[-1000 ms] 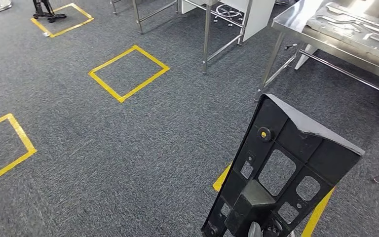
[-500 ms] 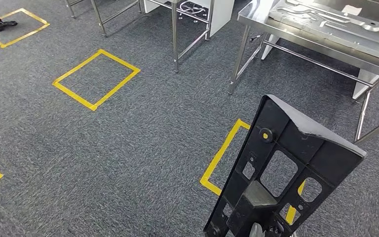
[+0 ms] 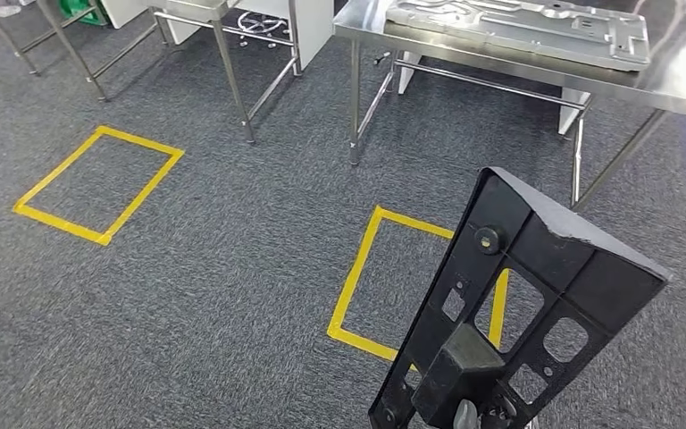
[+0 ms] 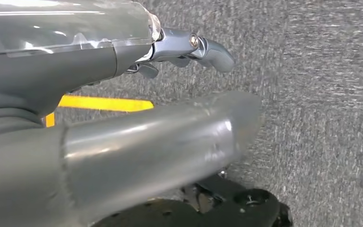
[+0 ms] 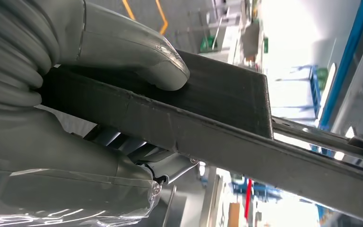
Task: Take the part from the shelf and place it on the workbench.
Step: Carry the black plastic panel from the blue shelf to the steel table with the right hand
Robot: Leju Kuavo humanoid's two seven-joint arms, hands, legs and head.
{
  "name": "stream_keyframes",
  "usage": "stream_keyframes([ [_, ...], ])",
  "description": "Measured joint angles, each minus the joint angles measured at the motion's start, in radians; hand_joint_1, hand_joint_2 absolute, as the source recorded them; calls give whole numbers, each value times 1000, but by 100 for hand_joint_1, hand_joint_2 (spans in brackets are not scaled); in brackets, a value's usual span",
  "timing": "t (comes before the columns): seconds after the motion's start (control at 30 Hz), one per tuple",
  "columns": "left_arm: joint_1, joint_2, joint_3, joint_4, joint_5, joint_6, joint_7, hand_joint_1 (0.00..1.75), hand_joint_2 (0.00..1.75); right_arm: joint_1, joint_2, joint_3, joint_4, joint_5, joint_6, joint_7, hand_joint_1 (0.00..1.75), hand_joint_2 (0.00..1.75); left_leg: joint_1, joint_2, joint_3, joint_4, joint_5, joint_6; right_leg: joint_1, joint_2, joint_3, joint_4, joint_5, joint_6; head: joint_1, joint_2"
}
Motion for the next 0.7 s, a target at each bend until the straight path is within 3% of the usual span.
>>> stream_keyframes([
  [0.07,1,1,0,0,0,0,-2,0,0,0,0,-1,0,1,2,0,175,175,2,-38,46,-124,63,4,-2,29,-1,14,-10,9,-1,0],
  [0.13,-2,2,0,1,0,-2,-4,0,0,-1,1,-2,0,2,4,0,175,175,2,-68,67,-178,71,15,-4,50,-9,23,-15,21,-2,0],
  [0.2,-7,2,0,1,0,-3,-6,0,0,-1,1,-4,0,3,6,0,175,175,0,-55,71,-185,71,30,-6,69,-14,21,-12,33,-2,0],
  [0.23,-9,1,0,1,-1,-3,-7,0,0,0,1,-5,0,3,7,0,175,175,1,-43,74,-191,73,37,-5,59,-16,24,-14,39,-2,0],
  [0.3,-9,-1,0,1,-1,-3,-9,0,0,-1,1,-7,-1,3,8,0,175,175,5,-18,80,-201,77,49,-3,1,-39,73,-44,49,5,0],
  [0.33,-7,-2,0,1,-2,-3,-9,0,0,-2,1,-8,-1,4,10,0,175,175,4,-6,81,-203,76,53,-3,-34,-66,126,-71,53,8,0],
  [0.37,-5,-1,0,1,-1,-3,-9,0,0,-4,1,-8,-1,4,11,0,175,175,3,8,82,-204,75,55,-6,-53,-101,191,-101,58,11,0],
  [0.43,-2,-1,0,1,-1,-3,-10,0,0,-5,1,-10,0,6,14,1,175,175,2,35,85,-204,70,55,-12,-64,-155,284,-124,64,12,0],
  [0.47,-2,-1,0,1,-1,-4,-11,0,0,-5,1,-10,1,9,15,1,175,175,2,45,88,-204,67,53,-14,-66,-157,282,-109,65,12,0],
  [0.5,-3,-1,-1,1,0,-6,-13,0,0,-5,1,-11,2,15,15,2,175,175,2,52,93,-204,63,51,-16,-69,-137,240,-77,65,12,0],
  [0.57,-6,-2,-2,1,1,-12,-17,0,0,-5,1,-12,2,31,12,3,175,175,1,62,102,-204,55,43,-13,-81,-68,105,-14,58,12,0],
  [0.63,-11,-2,-3,1,3,-16,-20,0,0,-5,2,-12,2,42,7,4,175,175,-1,67,106,-205,48,34,-5,-92,-28,26,2,47,12,0],
  [0.7,-13,-2,-4,1,3,-19,-20,0,0,-3,2,-12,2,46,5,5,175,175,-2,71,114,-212,45,21,0,-90,-25,17,-6,36,11,0],
])
